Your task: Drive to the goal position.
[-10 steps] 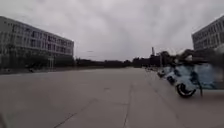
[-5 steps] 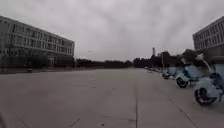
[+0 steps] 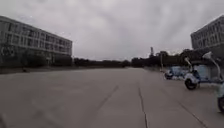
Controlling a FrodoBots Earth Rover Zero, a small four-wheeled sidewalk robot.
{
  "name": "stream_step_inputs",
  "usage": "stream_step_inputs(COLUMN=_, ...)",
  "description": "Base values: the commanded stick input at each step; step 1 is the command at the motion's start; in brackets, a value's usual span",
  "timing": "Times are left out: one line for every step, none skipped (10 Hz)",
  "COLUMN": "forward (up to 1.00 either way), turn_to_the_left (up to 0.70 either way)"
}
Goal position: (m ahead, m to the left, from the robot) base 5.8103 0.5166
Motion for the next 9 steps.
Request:
stream_step_inputs(forward=1.00, turn_to_the_left=0.00)
stream_step_inputs(forward=1.00, turn_to_the_left=0.00)
stream_step_inputs(forward=1.00, turn_to_the_left=0.00)
stream_step_inputs(forward=1.00, turn_to_the_left=0.00)
stream_step_inputs(forward=1.00, turn_to_the_left=0.00)
stream_step_inputs(forward=1.00, turn_to_the_left=0.00)
stream_step_inputs(forward=1.00, turn_to_the_left=0.00)
stream_step_inputs(forward=1.00, turn_to_the_left=0.00)
stream_step_inputs(forward=1.00, turn_to_the_left=0.00)
